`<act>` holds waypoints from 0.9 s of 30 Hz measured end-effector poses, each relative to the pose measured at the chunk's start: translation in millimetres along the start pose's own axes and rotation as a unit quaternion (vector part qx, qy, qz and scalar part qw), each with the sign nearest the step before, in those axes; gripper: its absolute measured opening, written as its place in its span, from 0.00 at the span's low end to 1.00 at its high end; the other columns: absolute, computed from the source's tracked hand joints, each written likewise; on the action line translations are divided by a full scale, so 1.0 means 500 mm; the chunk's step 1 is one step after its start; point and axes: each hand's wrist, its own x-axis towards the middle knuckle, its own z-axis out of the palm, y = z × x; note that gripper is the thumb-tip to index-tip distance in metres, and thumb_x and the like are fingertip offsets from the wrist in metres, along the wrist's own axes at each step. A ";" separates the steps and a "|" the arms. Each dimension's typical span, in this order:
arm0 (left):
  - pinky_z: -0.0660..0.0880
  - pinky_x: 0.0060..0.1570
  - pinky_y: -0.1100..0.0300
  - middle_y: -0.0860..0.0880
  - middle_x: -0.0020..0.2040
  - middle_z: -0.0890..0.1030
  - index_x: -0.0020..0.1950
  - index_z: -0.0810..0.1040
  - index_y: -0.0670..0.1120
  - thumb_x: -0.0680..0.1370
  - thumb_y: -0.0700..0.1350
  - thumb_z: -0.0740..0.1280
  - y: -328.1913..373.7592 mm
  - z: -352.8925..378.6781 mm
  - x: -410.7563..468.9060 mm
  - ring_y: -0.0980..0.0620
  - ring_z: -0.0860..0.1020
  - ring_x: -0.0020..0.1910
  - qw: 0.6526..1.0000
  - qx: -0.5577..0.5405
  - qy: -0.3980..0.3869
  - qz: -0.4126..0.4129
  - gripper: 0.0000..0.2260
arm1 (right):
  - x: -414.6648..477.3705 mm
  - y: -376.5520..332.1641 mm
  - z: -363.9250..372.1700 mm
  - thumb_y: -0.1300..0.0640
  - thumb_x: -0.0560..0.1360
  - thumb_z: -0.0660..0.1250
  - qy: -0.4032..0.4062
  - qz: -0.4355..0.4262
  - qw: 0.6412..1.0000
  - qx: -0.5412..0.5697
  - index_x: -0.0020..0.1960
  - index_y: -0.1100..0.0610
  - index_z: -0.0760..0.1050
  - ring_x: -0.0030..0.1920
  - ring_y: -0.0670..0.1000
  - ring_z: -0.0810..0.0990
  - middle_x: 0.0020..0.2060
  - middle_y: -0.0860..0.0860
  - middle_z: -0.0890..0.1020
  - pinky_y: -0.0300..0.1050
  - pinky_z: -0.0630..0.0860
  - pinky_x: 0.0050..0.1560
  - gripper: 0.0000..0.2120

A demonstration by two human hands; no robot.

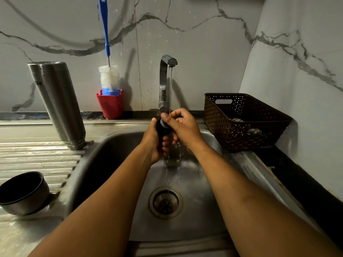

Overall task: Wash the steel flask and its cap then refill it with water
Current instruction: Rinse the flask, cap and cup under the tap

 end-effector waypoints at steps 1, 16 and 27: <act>0.59 0.26 0.63 0.49 0.29 0.69 0.44 0.78 0.43 0.83 0.69 0.49 -0.001 -0.002 -0.001 0.54 0.64 0.26 1.000 0.001 -0.005 -0.008 0.33 | 0.002 0.001 -0.002 0.47 0.78 0.73 0.002 -0.002 1.000 -0.004 0.53 0.60 0.75 0.23 0.47 0.74 0.40 0.62 0.84 0.41 0.72 0.24 0.17; 0.59 0.23 0.65 0.51 0.30 0.68 0.36 0.76 0.45 0.82 0.71 0.46 -0.011 -0.003 0.008 0.57 0.63 0.25 0.998 0.003 -0.026 -0.062 0.35 | 0.012 0.019 -0.013 0.57 0.82 0.67 0.011 0.076 0.996 0.034 0.51 0.59 0.79 0.27 0.48 0.75 0.42 0.57 0.83 0.43 0.77 0.29 0.05; 0.79 0.37 0.61 0.46 0.58 0.81 0.72 0.74 0.53 0.87 0.53 0.59 -0.013 0.009 0.003 0.50 0.81 0.51 0.991 0.034 0.065 0.116 0.15 | 0.010 0.017 -0.011 0.56 0.80 0.71 -0.016 0.149 0.985 0.086 0.62 0.59 0.76 0.44 0.54 0.85 0.53 0.59 0.83 0.48 0.85 0.42 0.12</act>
